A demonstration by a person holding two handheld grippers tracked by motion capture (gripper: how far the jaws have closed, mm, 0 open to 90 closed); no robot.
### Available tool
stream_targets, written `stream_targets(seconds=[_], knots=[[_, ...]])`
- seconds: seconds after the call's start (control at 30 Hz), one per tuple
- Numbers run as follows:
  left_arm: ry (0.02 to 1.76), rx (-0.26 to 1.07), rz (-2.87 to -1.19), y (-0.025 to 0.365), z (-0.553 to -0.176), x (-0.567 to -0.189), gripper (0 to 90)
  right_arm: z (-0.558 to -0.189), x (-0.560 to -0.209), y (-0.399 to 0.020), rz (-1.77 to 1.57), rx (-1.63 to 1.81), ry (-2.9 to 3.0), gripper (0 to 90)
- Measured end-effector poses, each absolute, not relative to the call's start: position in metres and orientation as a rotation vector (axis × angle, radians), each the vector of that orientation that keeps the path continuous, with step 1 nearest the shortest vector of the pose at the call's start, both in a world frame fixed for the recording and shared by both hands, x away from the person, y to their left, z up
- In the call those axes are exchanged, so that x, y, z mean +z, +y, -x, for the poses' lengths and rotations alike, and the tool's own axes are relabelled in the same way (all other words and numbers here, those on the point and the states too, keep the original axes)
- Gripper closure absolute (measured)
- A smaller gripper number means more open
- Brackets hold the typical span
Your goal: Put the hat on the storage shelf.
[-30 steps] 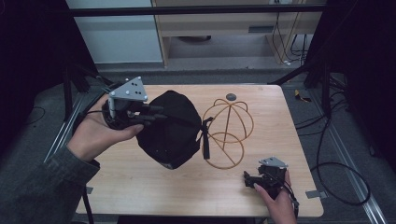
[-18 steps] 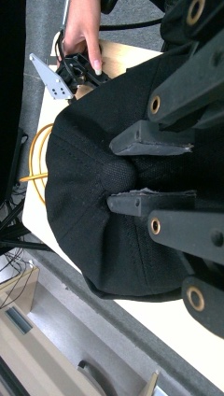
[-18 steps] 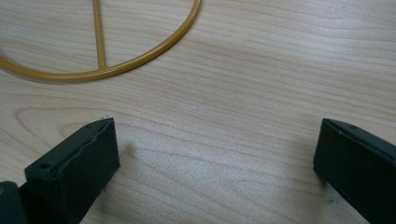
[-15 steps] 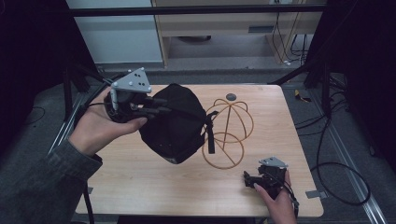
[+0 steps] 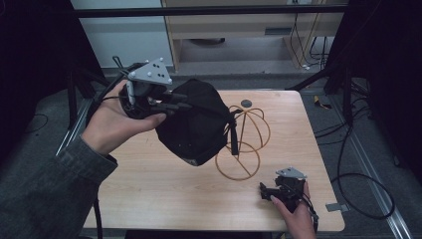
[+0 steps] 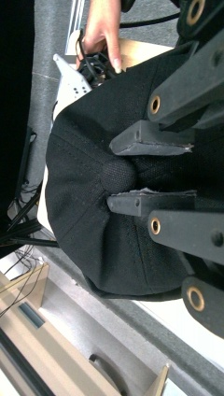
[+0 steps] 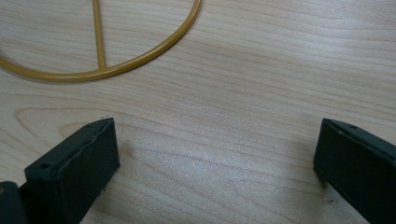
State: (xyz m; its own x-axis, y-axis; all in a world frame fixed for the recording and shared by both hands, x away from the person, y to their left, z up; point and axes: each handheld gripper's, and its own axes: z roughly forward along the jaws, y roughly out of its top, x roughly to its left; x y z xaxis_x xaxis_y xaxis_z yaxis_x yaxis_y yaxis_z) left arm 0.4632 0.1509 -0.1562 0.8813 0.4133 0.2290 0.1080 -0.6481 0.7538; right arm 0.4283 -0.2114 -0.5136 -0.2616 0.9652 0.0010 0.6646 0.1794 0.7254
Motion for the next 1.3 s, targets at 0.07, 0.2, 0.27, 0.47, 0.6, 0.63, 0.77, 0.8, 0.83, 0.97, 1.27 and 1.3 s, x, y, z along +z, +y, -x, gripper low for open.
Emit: stream_targets(seconds=[0.07,0.2,0.27,0.47,0.6,0.63,0.77,0.8,0.83,0.97,1.27,1.3], knots=[[0.375,0.494,-2.248,0.151,-0.464,-0.155,73.5,-0.428,-0.514,-0.211,-1.528,0.858,1.999,0.3],[0.384,0.502,-2.247,0.151,-0.466,-0.152,73.5,-0.428,-0.514,-0.211,-1.53,0.858,1.997,0.3],[0.387,0.502,-2.241,0.15,-0.469,-0.151,73.5,-0.428,-0.514,-0.211,-1.53,0.858,1.995,0.3],[0.396,0.496,-2.243,0.143,-0.478,-0.151,73.5,-0.428,-0.514,-0.211,-1.53,0.858,1.996,0.3],[0.405,0.501,-2.247,0.14,-0.484,-0.152,73.5,-0.428,-0.514,-0.211,-1.53,0.858,1.996,0.4],[0.41,0.499,-2.244,0.139,-0.486,-0.152,73.5,-0.428,-0.514,-0.211,-1.53,0.858,1.997,0.3],[0.42,0.5,-2.249,0.136,-0.491,-0.152,73.5,-0.428,-0.514,-0.211,-1.531,0.858,1.997,0.4],[0.418,0.501,-2.251,0.134,-0.493,-0.152,73.5,-0.428,-0.514,-0.211,-1.531,0.857,1.997,0.3],[0.417,0.502,-2.252,0.133,-0.494,-0.151,73.5,-0.428,-0.514,-0.211,-1.531,0.857,1.997,0.3],[0.411,0.503,-2.252,0.126,-0.498,-0.149,73.5,-0.428,-0.514,-0.211,-1.531,0.858,1.997,0.3],[0.402,0.491,-2.252,0.109,-0.506,-0.148,73.5,-0.429,-0.514,-0.211,-1.531,0.858,1.997,0.3],[0.397,0.496,-2.254,0.107,-0.506,-0.149,73.5,-0.429,-0.514,-0.211,-1.531,0.857,1.997,0.3]])
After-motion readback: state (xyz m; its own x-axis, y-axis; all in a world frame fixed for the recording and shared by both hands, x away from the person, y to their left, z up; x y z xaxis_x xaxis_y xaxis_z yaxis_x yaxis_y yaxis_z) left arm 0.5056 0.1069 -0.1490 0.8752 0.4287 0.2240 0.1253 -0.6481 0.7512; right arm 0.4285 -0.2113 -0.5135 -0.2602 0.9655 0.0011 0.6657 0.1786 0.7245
